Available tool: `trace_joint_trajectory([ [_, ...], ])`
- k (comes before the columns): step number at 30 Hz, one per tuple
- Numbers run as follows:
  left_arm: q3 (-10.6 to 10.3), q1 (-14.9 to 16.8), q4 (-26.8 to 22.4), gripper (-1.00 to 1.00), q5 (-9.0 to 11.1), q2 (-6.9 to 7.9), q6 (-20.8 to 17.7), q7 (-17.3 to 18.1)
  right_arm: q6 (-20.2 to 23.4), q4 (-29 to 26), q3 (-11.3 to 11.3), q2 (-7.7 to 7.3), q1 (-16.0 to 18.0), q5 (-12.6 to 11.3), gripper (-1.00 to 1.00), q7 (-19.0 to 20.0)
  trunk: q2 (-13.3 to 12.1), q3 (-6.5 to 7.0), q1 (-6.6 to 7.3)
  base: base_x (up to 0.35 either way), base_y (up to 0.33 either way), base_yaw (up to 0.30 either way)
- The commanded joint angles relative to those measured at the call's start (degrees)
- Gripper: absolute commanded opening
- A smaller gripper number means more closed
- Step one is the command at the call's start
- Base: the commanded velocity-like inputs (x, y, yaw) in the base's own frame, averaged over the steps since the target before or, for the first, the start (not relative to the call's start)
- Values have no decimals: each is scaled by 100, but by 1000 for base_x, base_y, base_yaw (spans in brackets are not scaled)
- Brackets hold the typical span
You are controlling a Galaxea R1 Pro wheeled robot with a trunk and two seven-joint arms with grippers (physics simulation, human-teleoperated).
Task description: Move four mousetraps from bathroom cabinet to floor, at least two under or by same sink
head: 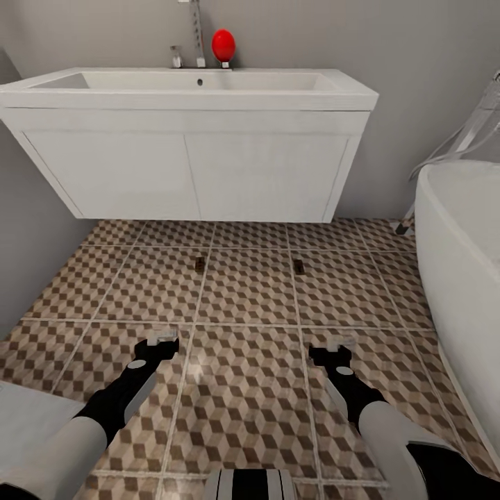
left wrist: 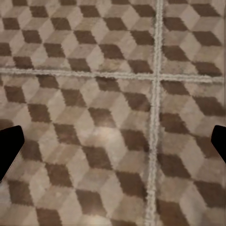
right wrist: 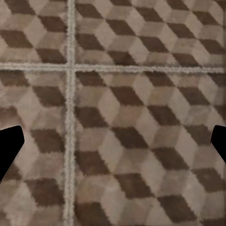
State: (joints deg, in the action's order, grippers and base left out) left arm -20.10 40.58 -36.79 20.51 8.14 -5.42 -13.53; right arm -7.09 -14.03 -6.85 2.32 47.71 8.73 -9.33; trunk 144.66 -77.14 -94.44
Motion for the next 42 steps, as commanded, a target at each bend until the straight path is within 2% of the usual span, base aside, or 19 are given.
trace_joint_trajectory([
  [1,-48,3,-13,100,48,10,-22,-56,-19,6,-48,5,4,59,100,-9,0,19,3,0,0,0],
  [42,-49,3,17,100,59,13,-26,-92,23,96,-54,-29,2,31,100,-67,-55,927,109,0,0,0],
])
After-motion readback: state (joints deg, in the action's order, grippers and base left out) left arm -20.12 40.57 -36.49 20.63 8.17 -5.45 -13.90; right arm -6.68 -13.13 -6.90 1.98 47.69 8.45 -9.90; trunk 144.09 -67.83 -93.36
